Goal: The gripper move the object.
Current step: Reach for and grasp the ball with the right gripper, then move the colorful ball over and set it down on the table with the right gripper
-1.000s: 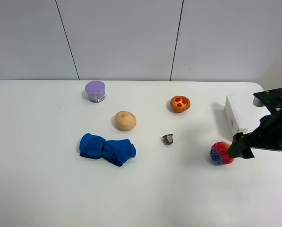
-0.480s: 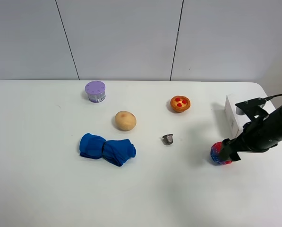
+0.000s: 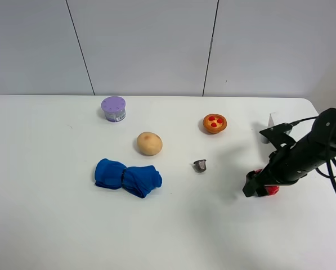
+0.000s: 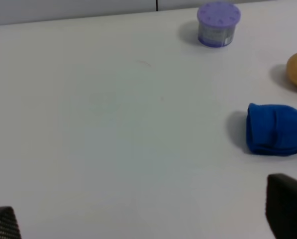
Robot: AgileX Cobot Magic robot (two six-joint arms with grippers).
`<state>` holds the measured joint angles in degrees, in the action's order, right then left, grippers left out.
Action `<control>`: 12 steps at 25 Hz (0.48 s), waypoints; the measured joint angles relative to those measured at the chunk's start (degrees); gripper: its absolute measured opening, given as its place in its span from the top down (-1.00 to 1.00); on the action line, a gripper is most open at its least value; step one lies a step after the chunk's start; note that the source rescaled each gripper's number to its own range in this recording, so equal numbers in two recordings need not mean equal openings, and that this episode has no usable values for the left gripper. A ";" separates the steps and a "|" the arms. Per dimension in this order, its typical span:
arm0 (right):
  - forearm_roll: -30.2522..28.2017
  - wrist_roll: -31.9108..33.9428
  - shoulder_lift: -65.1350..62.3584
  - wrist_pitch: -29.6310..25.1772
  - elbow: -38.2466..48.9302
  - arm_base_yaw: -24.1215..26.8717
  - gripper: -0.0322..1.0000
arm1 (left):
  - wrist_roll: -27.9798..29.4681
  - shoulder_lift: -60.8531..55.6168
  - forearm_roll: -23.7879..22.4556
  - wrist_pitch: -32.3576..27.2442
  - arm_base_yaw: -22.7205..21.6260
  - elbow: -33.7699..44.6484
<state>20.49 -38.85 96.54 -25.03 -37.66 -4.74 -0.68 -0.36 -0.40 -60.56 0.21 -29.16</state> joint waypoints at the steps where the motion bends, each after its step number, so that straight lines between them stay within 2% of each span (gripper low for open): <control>1: 0.06 0.00 0.22 0.31 0.00 -0.18 -0.95 | 0.00 0.00 0.00 0.00 0.00 0.00; 2: 0.06 0.06 0.49 0.72 0.00 -0.30 -0.87 | 0.00 0.00 0.00 0.00 0.00 0.00; 4: 0.06 0.06 0.70 1.11 0.00 -0.49 -0.60 | 0.00 0.00 0.00 0.00 0.00 0.00; 5: -0.06 0.06 0.74 1.40 0.00 -0.49 -0.36 | 0.00 0.00 0.00 0.00 0.00 0.00; 6: -0.19 0.06 0.74 1.64 0.00 -0.49 -0.02 | 0.00 0.00 0.00 0.00 0.00 0.00; 8: -0.33 0.06 0.74 1.97 0.00 -0.49 0.87 | 0.00 0.00 0.00 0.00 0.00 0.00; 9: -0.33 0.11 0.74 2.02 0.00 -0.49 0.94 | 0.00 0.00 0.00 0.00 0.00 0.00; 12: -0.33 0.11 0.74 1.85 0.00 -0.49 0.92 | 0.00 0.00 0.00 0.00 0.00 0.00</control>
<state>20.15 -38.75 97.29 -23.18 -37.66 -5.23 -0.68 -0.36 -0.40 -60.56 0.21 -29.16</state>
